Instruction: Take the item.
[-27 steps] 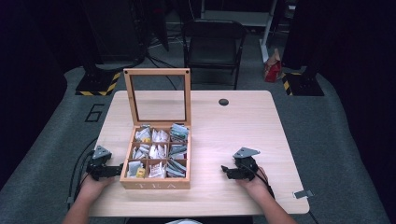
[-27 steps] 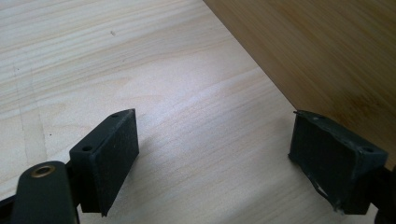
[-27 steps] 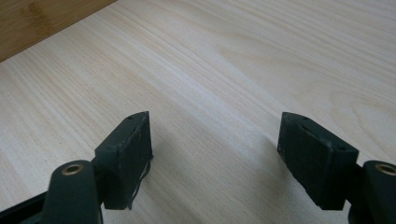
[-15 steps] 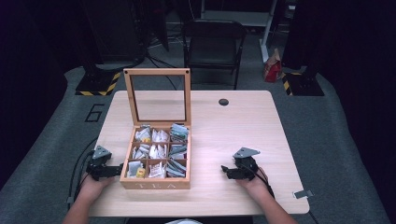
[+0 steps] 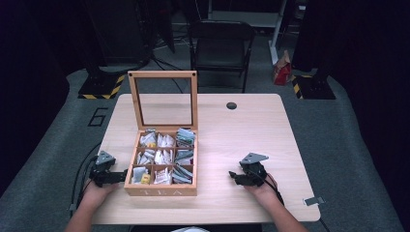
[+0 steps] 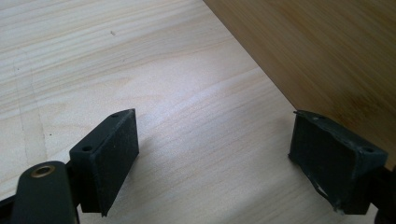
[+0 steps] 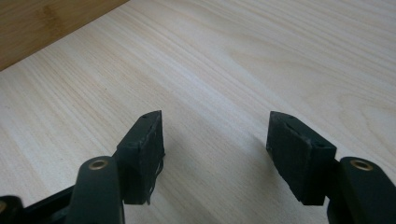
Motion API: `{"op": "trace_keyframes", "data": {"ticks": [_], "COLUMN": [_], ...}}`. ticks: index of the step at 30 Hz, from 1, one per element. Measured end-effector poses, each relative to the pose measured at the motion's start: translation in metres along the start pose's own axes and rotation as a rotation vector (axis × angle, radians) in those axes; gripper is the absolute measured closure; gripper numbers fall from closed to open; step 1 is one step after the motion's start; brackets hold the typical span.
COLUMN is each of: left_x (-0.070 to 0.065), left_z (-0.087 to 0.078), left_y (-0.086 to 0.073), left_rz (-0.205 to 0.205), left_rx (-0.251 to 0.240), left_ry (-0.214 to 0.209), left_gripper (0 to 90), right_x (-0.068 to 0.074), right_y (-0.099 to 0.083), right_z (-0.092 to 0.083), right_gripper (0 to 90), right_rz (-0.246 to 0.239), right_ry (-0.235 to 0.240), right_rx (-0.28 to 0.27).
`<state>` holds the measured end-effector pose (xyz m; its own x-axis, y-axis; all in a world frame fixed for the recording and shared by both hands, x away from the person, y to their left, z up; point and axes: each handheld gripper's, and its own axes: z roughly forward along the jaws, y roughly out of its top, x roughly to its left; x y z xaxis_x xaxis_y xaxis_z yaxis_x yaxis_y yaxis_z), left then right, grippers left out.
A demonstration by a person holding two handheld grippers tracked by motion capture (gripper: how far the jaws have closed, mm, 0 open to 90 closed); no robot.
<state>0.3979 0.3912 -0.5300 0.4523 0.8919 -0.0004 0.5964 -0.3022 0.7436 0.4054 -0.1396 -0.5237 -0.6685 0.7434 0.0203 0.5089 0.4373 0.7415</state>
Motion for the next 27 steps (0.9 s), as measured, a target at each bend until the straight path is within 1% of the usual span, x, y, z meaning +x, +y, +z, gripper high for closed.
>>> {"op": "trace_keyframes", "data": {"ticks": [4,5,7,8,9,11,12,18,21,27], "left_x": [0.000,0.000,0.000,0.000,0.000,0.000,0.000,0.000,0.000,0.000], "left_z": [0.000,0.000,0.000,0.000,0.000,0.000,0.000,0.000,0.000,0.000], "left_y": [0.000,0.000,0.000,0.000,0.000,0.000,0.000,0.000,0.000,0.000], "left_rz": [0.000,0.000,0.000,0.000,0.000,0.001,0.000,0.000,0.000,0.000], "left_rx": [0.000,0.000,0.000,0.000,0.000,0.000,0.000,0.000,0.000,0.000], "left_ry": [0.000,0.000,0.000,0.000,0.000,0.000,0.000,0.000,0.000,0.000], "left_gripper": [15.2,15.2,15.2,15.2,15.2,15.2,15.3,15.2,15.2,15.2], "right_x": [0.000,0.001,0.001,0.002,0.004,0.006,0.006,0.010,0.010,0.013], "right_y": [0.004,0.006,0.007,0.009,0.011,0.014,0.015,0.024,0.030,0.039], "right_z": [-0.006,-0.008,-0.010,-0.012,-0.016,-0.018,-0.020,-0.027,-0.032,-0.040], "right_gripper": [36.1,36.1,36.1,36.3,36.3,36.3,36.3,36.2,36.2,36.1], "right_rz": [0.009,0.012,0.009,0.011,0.006,-0.001,-0.012,-0.015,-0.029,-0.034], "right_ry": [0.017,0.014,0.019,0.018,0.027,0.028,0.029,0.043,0.052,0.070], "right_rx": [-0.009,-0.021,-0.024,-0.035,-0.040,-0.048,-0.045,-0.068,-0.072,-0.087]}}
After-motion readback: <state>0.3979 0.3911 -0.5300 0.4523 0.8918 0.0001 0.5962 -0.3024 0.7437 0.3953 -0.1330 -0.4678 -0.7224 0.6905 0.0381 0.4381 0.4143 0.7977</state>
